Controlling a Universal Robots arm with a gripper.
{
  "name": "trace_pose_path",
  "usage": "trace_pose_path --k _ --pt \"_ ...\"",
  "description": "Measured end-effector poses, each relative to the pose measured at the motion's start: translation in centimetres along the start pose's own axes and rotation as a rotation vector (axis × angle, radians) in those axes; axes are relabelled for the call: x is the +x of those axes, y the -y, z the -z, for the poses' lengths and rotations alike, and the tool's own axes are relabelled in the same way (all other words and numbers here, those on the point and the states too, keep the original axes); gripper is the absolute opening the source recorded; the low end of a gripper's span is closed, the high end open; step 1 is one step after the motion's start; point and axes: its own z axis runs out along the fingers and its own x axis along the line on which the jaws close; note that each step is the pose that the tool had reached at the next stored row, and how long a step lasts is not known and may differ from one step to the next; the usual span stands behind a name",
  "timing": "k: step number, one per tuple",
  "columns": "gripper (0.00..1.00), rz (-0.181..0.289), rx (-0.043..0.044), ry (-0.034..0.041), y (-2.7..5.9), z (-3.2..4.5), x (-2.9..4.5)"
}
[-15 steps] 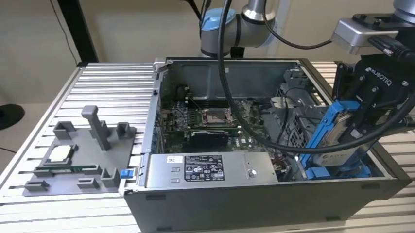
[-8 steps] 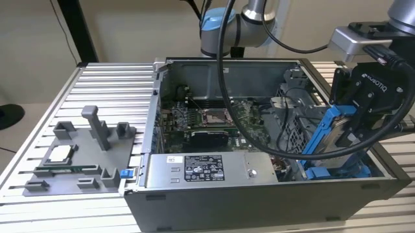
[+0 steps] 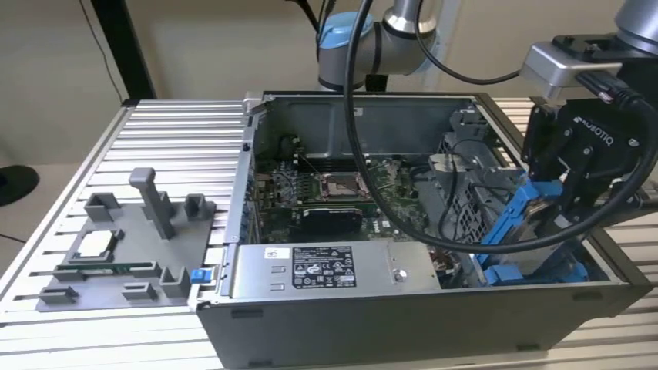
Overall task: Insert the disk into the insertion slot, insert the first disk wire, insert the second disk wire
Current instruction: 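Insert the disk into the insertion slot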
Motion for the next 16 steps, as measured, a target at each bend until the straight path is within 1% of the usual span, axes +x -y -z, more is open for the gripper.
trace_pose_path --k 11,12,16 --pt "1.00 0.000 0.0001 0.0047 0.00 0.00 0.00" --pt "0.00 0.000 0.0001 0.0050 0.00 0.00 0.00" --pt "0.00 0.000 0.0001 0.0066 0.00 0.00 0.00"
